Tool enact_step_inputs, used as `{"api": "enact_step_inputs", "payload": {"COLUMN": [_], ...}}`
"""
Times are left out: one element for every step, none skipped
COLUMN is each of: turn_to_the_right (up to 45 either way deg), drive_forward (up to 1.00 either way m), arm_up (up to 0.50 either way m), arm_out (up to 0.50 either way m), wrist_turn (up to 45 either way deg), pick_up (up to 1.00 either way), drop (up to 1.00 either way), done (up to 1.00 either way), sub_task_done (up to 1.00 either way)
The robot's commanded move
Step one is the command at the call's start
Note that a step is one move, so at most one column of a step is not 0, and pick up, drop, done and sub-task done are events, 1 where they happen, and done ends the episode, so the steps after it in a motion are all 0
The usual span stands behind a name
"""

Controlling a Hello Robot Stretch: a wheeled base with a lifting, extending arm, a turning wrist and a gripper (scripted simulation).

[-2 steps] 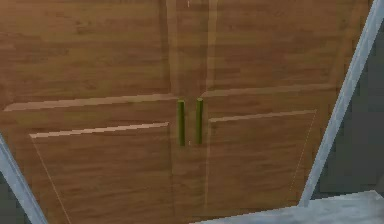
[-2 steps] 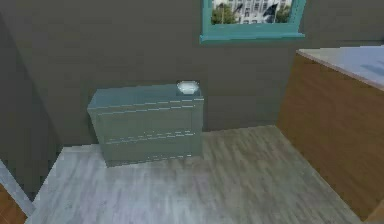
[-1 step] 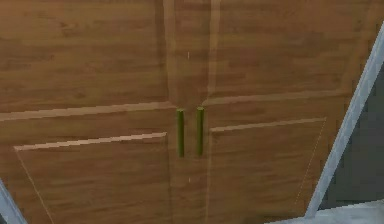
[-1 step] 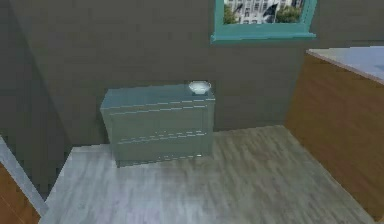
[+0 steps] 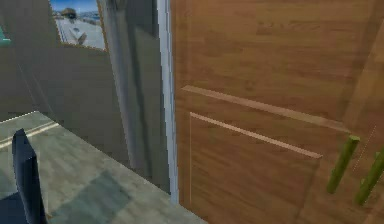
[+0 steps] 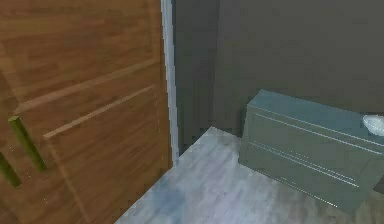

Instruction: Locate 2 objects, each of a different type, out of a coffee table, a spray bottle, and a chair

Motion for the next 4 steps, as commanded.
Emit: {"api": "enact_step_inputs", "payload": {"turn_to_the_right": [-12.0,0.0,-45.0,0.0], "drive_forward": [0.0,0.3,0.0,0.0], "arm_up": [0.0,0.0,0.0,0.0], "arm_out": [0.0,0.0,0.0,0.0], "wrist_turn": [0.0,0.0,0.0,0.0], "pick_up": [0.0,0.0,0.0,0.0], "drop": [0.0,0.0,0.0,0.0], "done": [0.0,0.0,0.0,1.0], "sub_task_done": [0.0,0.0,0.0,0.0]}}
